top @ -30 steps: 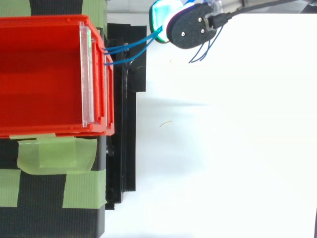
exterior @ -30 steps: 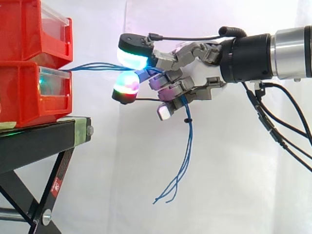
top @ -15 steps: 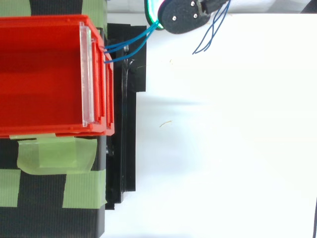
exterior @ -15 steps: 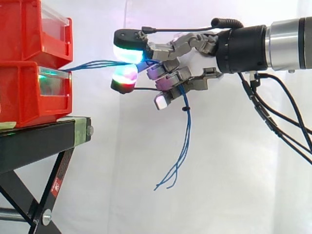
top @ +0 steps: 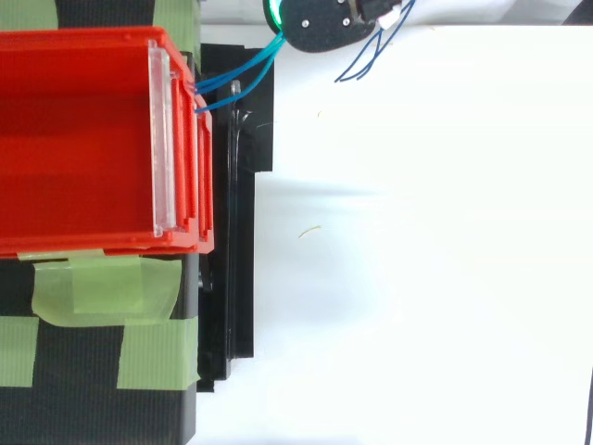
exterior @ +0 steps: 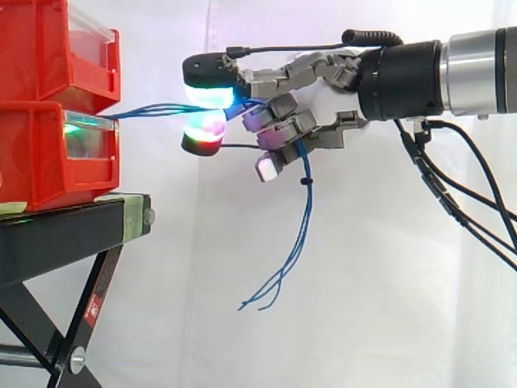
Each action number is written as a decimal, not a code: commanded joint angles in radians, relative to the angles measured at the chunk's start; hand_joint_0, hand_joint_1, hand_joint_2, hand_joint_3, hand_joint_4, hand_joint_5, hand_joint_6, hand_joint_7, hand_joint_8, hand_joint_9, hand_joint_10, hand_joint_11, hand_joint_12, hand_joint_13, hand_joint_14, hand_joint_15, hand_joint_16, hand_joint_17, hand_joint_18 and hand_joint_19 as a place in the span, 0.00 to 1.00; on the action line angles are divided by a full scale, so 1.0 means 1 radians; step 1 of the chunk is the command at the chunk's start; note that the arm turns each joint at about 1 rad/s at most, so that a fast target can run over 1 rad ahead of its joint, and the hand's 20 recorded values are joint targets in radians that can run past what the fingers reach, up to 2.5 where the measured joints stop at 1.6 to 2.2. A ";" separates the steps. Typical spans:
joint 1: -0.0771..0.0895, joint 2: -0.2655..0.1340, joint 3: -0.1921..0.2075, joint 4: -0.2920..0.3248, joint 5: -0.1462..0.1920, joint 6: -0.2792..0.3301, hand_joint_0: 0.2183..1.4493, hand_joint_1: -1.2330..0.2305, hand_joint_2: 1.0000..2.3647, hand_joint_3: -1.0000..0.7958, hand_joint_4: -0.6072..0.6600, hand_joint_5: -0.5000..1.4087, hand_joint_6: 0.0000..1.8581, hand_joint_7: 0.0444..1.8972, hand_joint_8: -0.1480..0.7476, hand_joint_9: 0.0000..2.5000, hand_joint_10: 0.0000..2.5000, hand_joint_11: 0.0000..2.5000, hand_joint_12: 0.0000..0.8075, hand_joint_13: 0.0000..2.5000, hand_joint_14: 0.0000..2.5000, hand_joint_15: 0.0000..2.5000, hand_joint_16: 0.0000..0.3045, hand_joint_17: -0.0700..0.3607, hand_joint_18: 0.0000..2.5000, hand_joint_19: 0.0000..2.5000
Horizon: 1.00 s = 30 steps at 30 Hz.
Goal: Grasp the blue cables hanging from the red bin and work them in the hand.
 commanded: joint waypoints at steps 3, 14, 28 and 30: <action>-0.004 0.000 0.000 -0.017 -0.129 -0.026 0.54 0.40 0.02 0.42 0.64 0.48 0.20 0.69 0.53 0.34 1.00 0.97 0.59 0.44 1.00 0.63 0.18 0.44 0.49 0.23; -0.032 0.056 0.000 -0.066 -0.204 -0.093 0.54 0.40 0.02 0.42 0.64 0.48 0.21 0.69 0.53 0.34 1.00 0.96 0.59 0.44 1.00 0.63 0.18 0.44 0.50 0.23; -0.047 0.057 -0.001 -0.124 -0.239 -0.087 0.55 0.40 0.02 0.39 0.65 0.48 0.21 0.68 0.53 0.34 1.00 0.95 0.58 0.44 1.00 0.63 0.17 0.43 0.49 0.24; -0.047 0.057 -0.001 -0.127 -0.244 -0.087 0.55 0.40 0.02 0.39 0.65 0.47 0.21 0.69 0.54 0.34 1.00 0.96 0.58 0.44 1.00 0.64 0.17 0.43 0.49 0.24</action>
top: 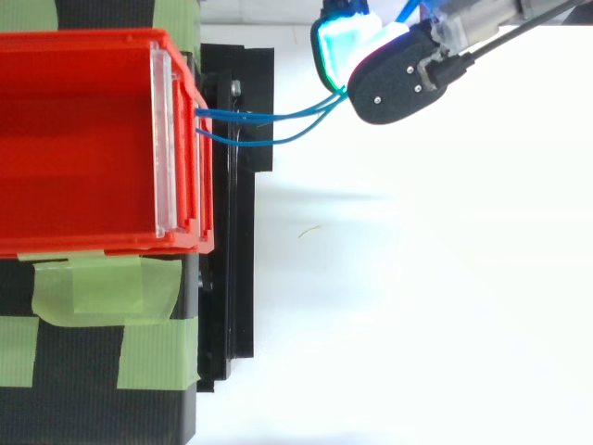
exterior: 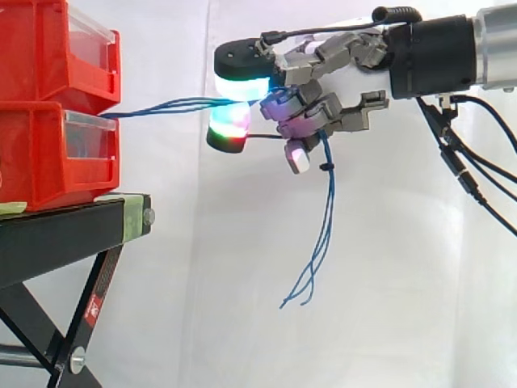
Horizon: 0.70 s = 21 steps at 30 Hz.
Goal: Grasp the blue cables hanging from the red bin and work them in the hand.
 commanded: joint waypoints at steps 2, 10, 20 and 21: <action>-0.001 0.000 0.000 -0.012 -0.013 0.004 0.55 0.40 0.02 0.39 0.65 0.47 0.21 0.68 0.54 0.34 1.00 0.96 0.58 0.44 1.00 0.63 0.17 0.43 0.49 0.24; 0.006 0.000 0.000 -0.061 -0.023 0.070 0.55 0.40 0.02 0.40 0.66 0.45 0.25 0.68 0.54 0.33 1.00 0.98 0.60 0.43 1.00 0.64 0.17 0.43 0.49 0.25; 0.032 0.000 0.000 -0.063 -0.022 0.085 0.55 0.40 0.02 0.41 0.66 0.44 0.28 0.66 0.54 0.32 1.00 0.98 0.60 0.43 1.00 0.64 0.17 0.43 0.48 0.25; 0.035 -0.001 0.000 -0.063 -0.022 0.085 0.55 0.40 0.02 0.41 0.66 0.44 0.29 0.66 0.54 0.32 1.00 0.98 0.59 0.43 1.00 0.64 0.17 0.43 0.48 0.26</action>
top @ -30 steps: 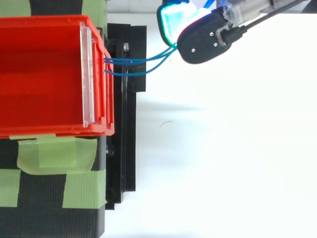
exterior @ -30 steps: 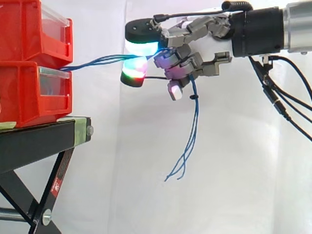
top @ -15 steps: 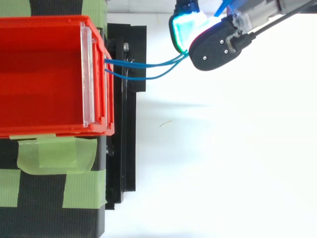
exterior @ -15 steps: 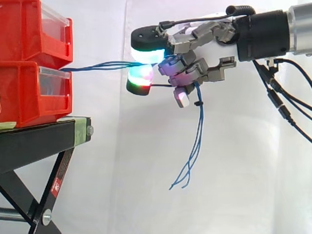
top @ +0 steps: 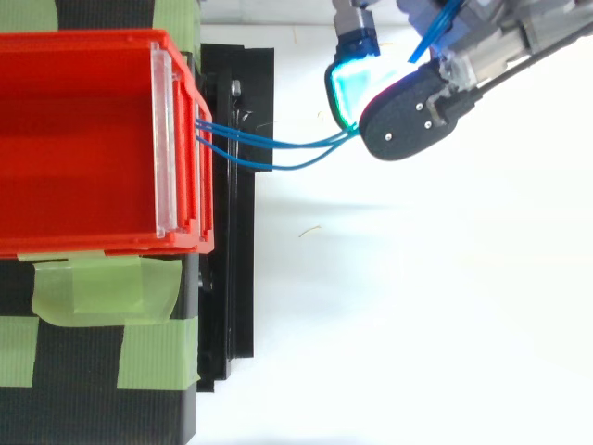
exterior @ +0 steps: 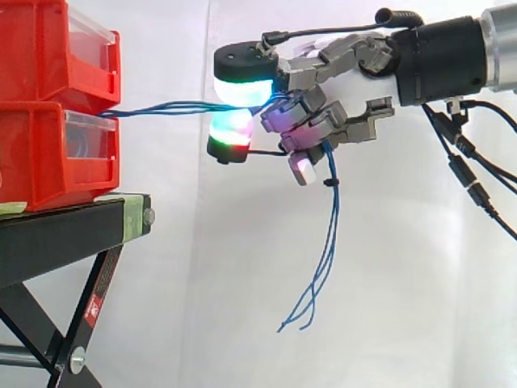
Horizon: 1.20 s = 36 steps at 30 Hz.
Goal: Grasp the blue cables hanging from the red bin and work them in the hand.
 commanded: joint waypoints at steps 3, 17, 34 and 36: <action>0.021 0.000 0.001 0.000 0.000 -0.001 0.55 0.40 0.02 0.42 0.66 0.44 0.29 0.66 0.54 0.31 1.00 0.97 0.60 0.43 1.00 0.64 0.17 0.43 0.48 0.26; 0.067 0.000 0.000 -0.005 0.014 0.019 0.53 0.35 0.01 0.47 0.69 0.37 0.40 0.60 0.58 0.28 1.00 0.97 0.61 0.41 1.00 0.62 0.19 0.46 0.47 0.22; 0.069 -0.001 -0.002 -0.002 0.014 0.040 0.65 0.46 0.00 0.68 0.69 0.42 0.22 0.63 0.56 0.26 1.00 0.94 0.60 0.40 1.00 0.62 0.19 0.46 0.43 0.18; 0.069 -0.001 -0.002 -0.002 0.014 0.040 0.65 0.45 0.00 0.70 0.69 0.44 0.18 0.64 0.56 0.26 1.00 0.97 0.60 0.40 1.00 0.63 0.19 0.47 0.43 0.18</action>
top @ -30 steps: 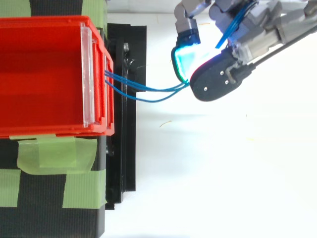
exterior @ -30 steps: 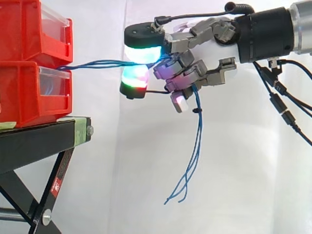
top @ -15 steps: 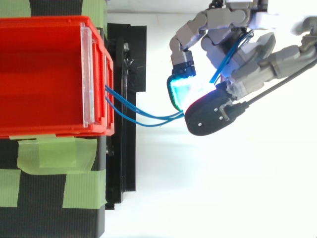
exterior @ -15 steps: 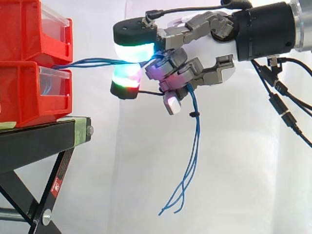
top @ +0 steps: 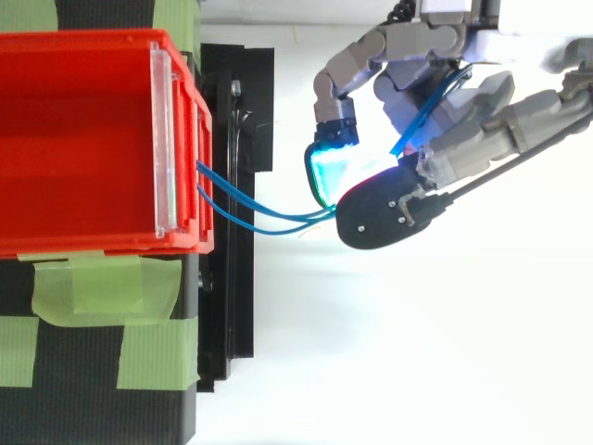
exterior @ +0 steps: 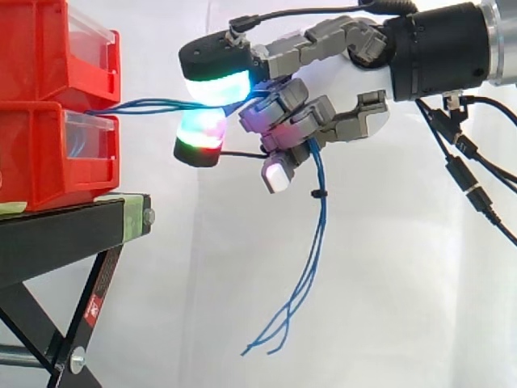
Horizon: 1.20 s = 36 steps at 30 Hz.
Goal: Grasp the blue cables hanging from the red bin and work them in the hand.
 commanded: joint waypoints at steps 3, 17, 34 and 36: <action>0.000 -0.001 -0.001 0.002 0.000 0.000 0.52 0.43 0.01 0.42 0.70 0.45 0.07 0.71 0.59 0.25 1.00 1.00 0.62 0.40 1.00 0.63 0.21 0.49 0.44 0.19; 0.000 -0.001 -0.002 0.002 -0.002 0.002 0.62 0.37 0.00 0.67 0.70 0.41 0.24 0.63 0.59 0.23 1.00 0.99 0.62 0.40 1.00 0.63 0.21 0.49 0.45 0.17; -0.005 -0.001 -0.016 0.026 -0.002 0.008 0.56 0.34 0.01 0.32 0.64 0.36 0.12 0.67 0.58 0.14 1.00 1.00 0.61 0.32 1.00 0.66 0.17 0.43 0.37 0.27; -0.003 -0.001 -0.016 0.028 -0.002 0.013 0.64 0.33 0.02 0.53 0.60 0.30 0.14 0.62 0.58 0.13 1.00 1.00 0.59 0.32 1.00 0.66 0.16 0.42 0.36 0.25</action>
